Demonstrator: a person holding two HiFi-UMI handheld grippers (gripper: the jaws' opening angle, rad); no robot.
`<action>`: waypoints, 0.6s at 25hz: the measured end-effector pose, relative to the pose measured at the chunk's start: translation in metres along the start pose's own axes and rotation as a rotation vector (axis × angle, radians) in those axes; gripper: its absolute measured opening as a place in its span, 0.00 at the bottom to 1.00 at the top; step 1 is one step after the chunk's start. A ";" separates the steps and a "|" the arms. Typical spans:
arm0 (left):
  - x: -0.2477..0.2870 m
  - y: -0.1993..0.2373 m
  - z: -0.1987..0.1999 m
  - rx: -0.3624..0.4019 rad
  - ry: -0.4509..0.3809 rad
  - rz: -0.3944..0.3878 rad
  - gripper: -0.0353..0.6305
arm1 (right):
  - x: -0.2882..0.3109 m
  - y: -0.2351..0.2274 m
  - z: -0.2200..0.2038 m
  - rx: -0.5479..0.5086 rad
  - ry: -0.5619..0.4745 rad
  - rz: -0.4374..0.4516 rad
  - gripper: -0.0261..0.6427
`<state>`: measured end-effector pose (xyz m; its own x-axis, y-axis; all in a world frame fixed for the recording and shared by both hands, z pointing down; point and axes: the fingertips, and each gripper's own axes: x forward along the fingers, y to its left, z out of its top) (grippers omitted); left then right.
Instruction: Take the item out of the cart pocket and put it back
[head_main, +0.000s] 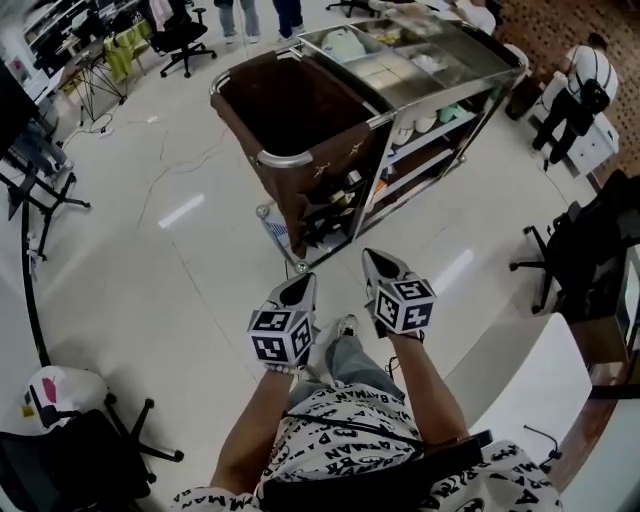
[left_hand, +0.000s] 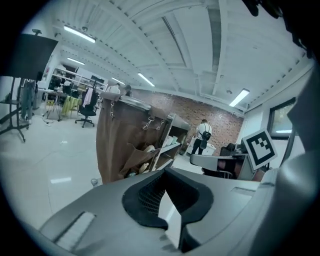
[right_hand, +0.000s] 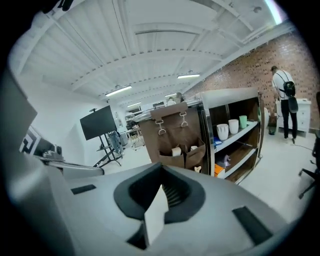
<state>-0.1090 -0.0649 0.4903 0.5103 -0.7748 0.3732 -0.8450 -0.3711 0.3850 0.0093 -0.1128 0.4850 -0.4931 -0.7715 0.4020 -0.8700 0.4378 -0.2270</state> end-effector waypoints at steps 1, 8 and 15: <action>-0.006 -0.006 0.000 -0.001 -0.003 -0.018 0.06 | -0.011 0.010 0.002 -0.002 -0.002 0.007 0.04; -0.030 -0.049 0.022 0.032 -0.048 -0.111 0.06 | -0.065 0.050 0.015 0.059 -0.024 0.067 0.04; -0.037 -0.075 0.031 0.070 -0.073 -0.096 0.06 | -0.086 0.044 0.019 0.039 -0.040 0.073 0.04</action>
<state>-0.0699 -0.0240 0.4211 0.5788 -0.7681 0.2737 -0.8030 -0.4785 0.3554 0.0134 -0.0357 0.4236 -0.5546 -0.7562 0.3472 -0.8304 0.4764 -0.2888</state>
